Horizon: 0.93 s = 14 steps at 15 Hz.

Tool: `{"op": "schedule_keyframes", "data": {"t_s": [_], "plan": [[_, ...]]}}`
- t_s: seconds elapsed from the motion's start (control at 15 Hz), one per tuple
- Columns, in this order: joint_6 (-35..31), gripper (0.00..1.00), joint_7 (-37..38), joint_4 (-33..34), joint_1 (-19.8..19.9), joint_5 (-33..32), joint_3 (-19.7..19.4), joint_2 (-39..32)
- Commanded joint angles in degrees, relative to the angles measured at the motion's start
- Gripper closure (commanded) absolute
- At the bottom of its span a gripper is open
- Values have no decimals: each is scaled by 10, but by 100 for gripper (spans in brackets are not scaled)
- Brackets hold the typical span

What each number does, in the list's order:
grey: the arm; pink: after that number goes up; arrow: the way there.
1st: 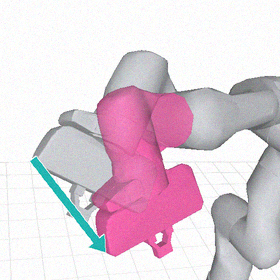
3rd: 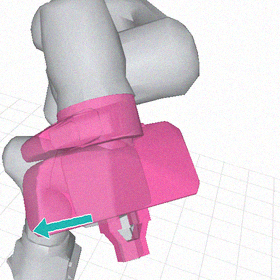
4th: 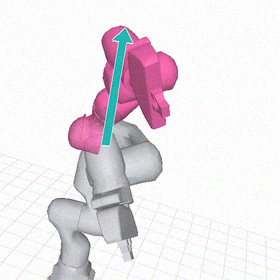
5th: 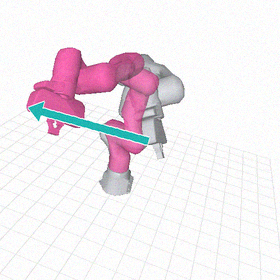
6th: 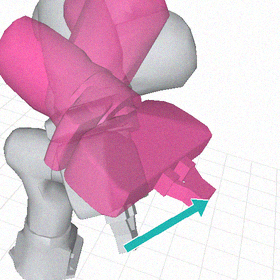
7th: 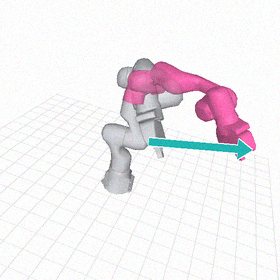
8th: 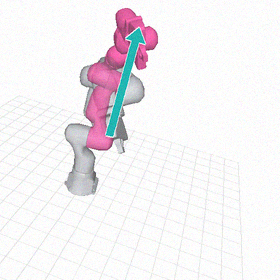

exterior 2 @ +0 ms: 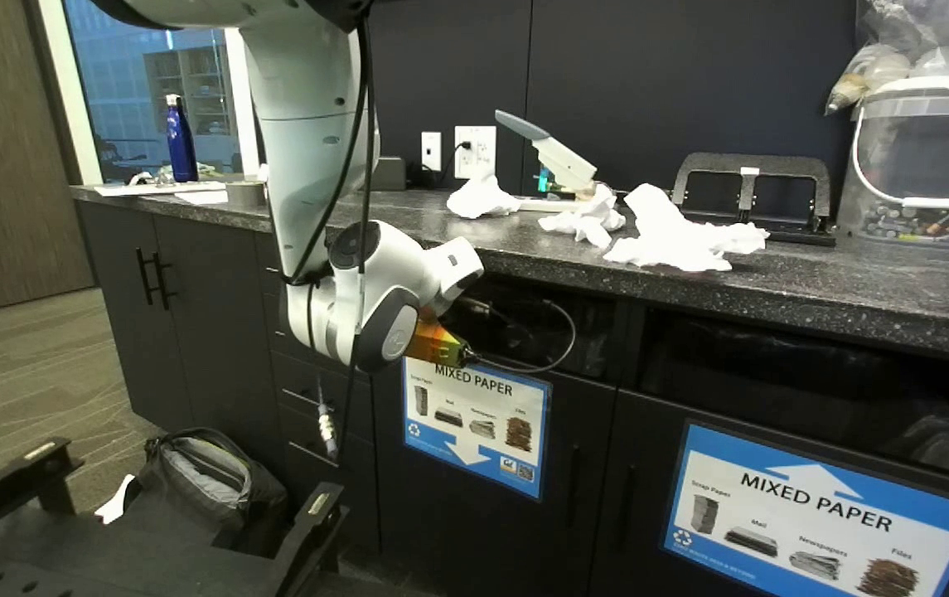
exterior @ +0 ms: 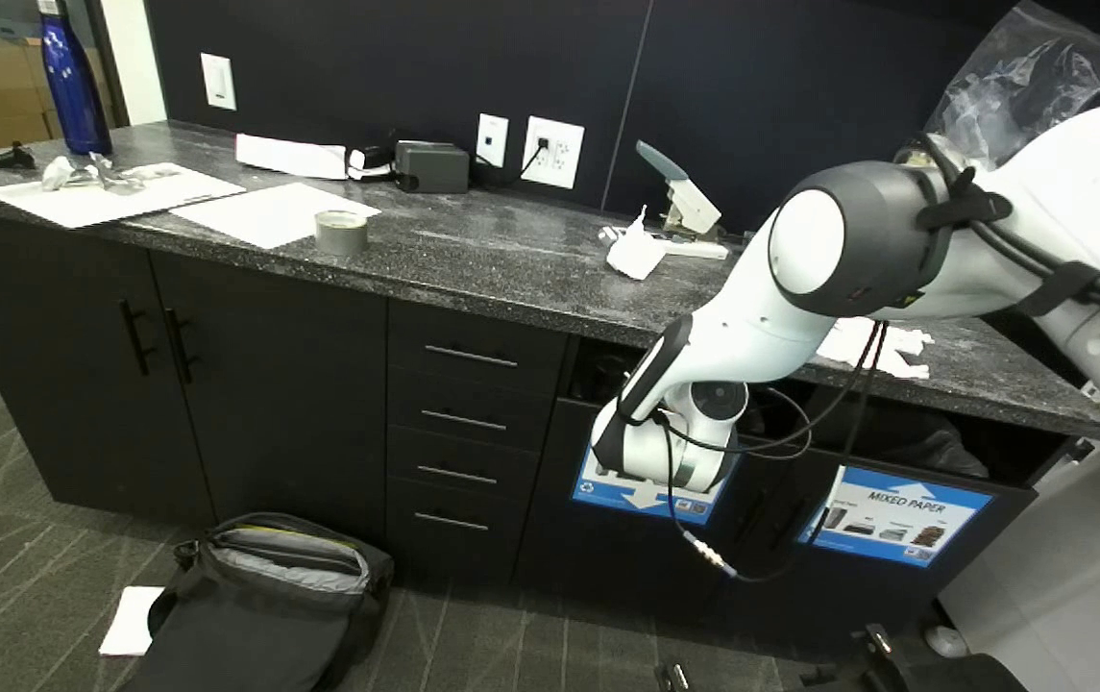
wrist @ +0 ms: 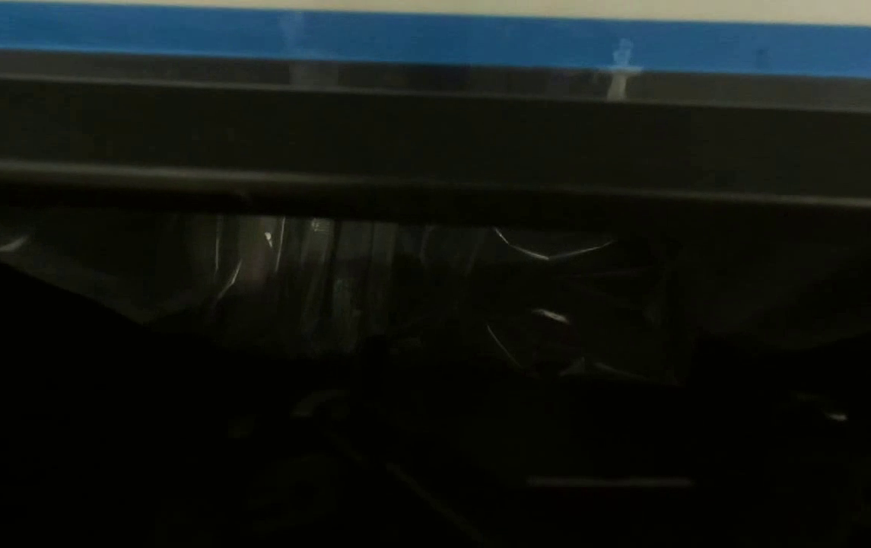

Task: Put the papers in the bin to the left

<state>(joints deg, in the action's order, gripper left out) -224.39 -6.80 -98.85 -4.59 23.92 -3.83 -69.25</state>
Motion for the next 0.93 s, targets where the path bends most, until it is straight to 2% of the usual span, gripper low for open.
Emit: {"op": "schedule_keyframes", "data": {"t_s": [0.0, 0.27, 0.6, 0.73, 0.87], "plan": [[58, 0, -11, -89, -23, 13, -11, 80], [128, 0, -6, -205, -55, 12, -21, 181], [186, 0, -10, -338, -118, -1, -49, 320], [232, 0, -18, -373, -149, -2, -66, 368], [315, 0, -42, -382, -173, 8, -76, 422]]}}
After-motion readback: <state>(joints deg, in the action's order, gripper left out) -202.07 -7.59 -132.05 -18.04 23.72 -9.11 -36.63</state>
